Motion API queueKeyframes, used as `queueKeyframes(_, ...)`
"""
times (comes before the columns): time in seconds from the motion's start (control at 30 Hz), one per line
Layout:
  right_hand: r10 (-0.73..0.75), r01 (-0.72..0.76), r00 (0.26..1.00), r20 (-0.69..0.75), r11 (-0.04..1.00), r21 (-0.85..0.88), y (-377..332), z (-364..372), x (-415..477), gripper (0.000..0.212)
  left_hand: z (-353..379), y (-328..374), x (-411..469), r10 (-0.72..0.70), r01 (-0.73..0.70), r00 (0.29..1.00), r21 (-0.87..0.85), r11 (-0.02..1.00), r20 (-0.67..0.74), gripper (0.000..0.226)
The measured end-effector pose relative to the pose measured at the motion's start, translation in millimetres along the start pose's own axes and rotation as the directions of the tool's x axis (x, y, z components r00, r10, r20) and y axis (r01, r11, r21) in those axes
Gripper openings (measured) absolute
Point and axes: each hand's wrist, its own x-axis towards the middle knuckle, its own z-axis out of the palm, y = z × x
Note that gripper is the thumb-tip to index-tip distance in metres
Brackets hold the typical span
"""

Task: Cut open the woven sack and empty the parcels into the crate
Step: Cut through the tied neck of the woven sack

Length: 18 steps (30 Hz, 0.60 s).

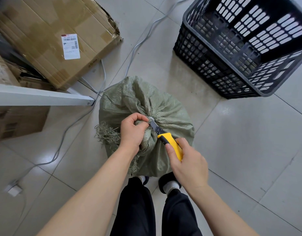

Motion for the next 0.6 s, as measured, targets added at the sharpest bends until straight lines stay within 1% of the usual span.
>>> queueKeyframes(0.07,-0.003,0.003,1.0,-0.019,1.0,0.011,0.9,-1.6,0.9,0.033,0.4,0.4,0.0,-0.021,0.021,1.0,-0.007,1.0,-0.014,0.035)
queueKeyframes(0.17,-0.024,0.024,1.0,-0.009,1.0,0.001,2.3,-4.5,4.2,0.031,0.1,1.1,0.4,-0.028,0.028,1.0,-0.003,1.0,-0.012,0.034)
queueKeyframes(0.4,-0.056,0.056,0.998,0.012,0.998,-0.028,6.0,-1.1,7.7,0.033,4.4,-0.1,-1.1,-0.037,0.036,0.999,-0.047,0.998,-0.021,0.034)
queueKeyframes(0.6,-0.068,0.067,0.998,-0.013,0.997,-0.045,6.1,-0.7,7.2,0.034,4.5,0.6,-1.4,-0.054,0.053,0.999,-0.05,0.997,-0.009,0.033)
